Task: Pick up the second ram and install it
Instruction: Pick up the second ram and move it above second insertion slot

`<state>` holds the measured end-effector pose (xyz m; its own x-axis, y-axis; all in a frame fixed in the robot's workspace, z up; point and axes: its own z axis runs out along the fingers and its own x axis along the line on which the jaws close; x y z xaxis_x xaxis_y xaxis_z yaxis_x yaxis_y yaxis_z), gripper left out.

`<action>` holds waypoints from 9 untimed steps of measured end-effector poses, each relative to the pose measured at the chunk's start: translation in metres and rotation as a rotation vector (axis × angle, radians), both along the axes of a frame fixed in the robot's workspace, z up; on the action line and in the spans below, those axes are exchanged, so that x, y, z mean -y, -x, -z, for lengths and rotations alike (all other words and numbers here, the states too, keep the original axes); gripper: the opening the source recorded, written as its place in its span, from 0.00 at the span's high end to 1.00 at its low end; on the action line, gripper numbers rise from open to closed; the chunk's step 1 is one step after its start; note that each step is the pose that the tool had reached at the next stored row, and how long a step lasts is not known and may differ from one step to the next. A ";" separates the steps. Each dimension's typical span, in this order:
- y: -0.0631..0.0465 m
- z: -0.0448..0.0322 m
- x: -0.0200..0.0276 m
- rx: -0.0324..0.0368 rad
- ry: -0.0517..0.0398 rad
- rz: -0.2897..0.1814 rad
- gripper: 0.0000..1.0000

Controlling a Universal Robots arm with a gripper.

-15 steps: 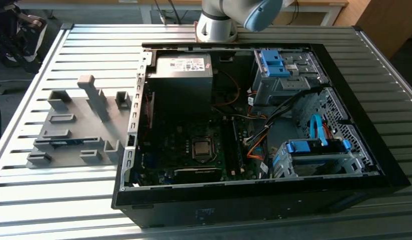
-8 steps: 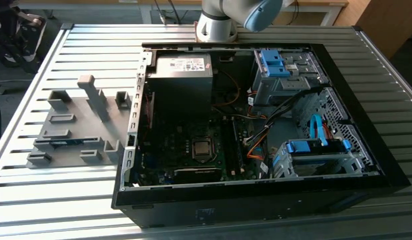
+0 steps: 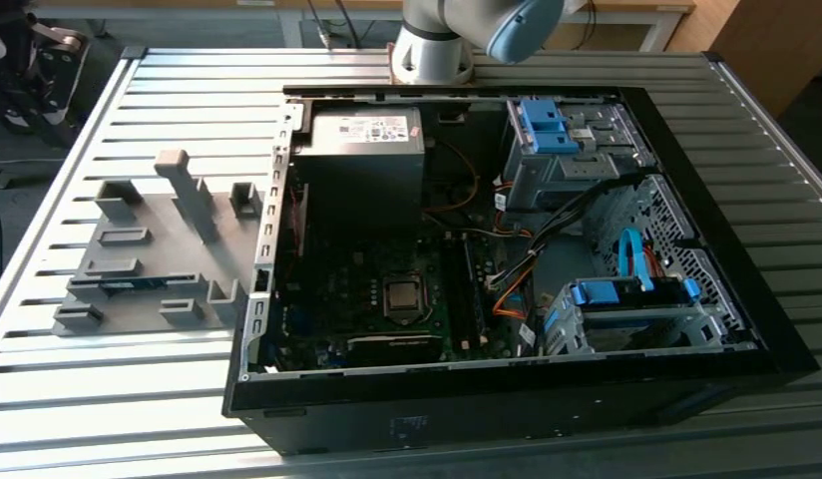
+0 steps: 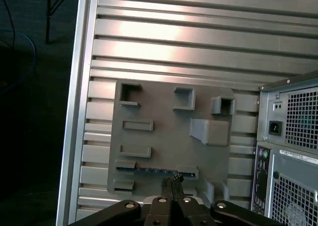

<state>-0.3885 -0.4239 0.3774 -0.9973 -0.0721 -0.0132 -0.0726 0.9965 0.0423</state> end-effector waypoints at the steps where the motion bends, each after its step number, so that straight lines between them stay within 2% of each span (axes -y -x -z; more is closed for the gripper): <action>1: 0.000 0.0001 0.0001 -0.0001 0.0001 -0.009 0.89; 9: 0.000 0.0013 0.0004 -0.0001 0.0001 -0.109 0.89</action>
<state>-0.3889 -0.4243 0.3760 -0.9836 -0.1798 -0.0131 -0.1802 0.9827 0.0422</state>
